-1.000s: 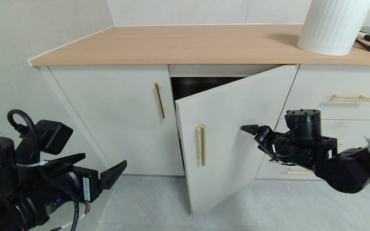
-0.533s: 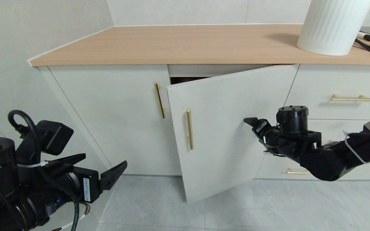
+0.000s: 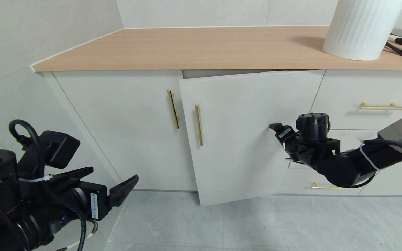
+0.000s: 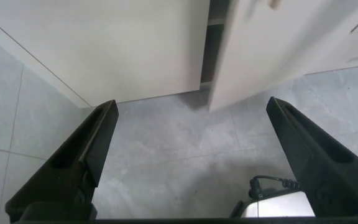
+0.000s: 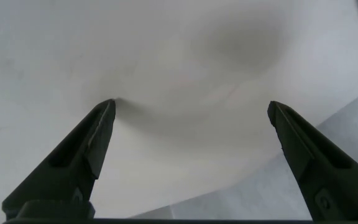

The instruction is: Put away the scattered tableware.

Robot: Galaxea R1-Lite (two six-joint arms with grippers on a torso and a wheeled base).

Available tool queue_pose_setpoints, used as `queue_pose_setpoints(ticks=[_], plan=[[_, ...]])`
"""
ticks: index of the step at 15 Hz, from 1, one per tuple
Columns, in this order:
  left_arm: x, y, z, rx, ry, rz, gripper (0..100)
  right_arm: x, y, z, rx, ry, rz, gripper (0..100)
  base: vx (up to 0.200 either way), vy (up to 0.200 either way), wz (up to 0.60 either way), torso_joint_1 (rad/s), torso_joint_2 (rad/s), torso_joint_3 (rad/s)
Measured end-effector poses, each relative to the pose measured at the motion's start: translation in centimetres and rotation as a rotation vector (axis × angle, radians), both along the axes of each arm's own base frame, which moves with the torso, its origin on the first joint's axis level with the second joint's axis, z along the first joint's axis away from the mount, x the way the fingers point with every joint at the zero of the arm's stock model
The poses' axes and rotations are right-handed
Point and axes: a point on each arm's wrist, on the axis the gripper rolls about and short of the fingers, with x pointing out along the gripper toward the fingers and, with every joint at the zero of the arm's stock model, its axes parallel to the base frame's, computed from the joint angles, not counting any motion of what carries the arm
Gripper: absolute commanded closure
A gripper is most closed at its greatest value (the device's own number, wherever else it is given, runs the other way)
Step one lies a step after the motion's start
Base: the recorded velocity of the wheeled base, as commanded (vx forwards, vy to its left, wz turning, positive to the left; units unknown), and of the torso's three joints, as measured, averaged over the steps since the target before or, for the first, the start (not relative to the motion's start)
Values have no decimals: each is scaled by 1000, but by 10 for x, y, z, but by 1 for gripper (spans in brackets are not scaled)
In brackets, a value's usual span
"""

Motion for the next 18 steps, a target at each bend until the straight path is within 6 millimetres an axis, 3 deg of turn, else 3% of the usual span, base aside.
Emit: queue_pose_setpoints(ticks=[7, 18], plan=[[0, 0, 0, -1, 1, -1, 0, 19, -7, -11, 2, -1, -77, 0, 0, 0, 0, 0, 0, 0], [0, 0, 0, 1, 2, 0, 0, 27, -15, -10, 10, -13, -100, 0, 0, 0, 0, 0, 0, 0]])
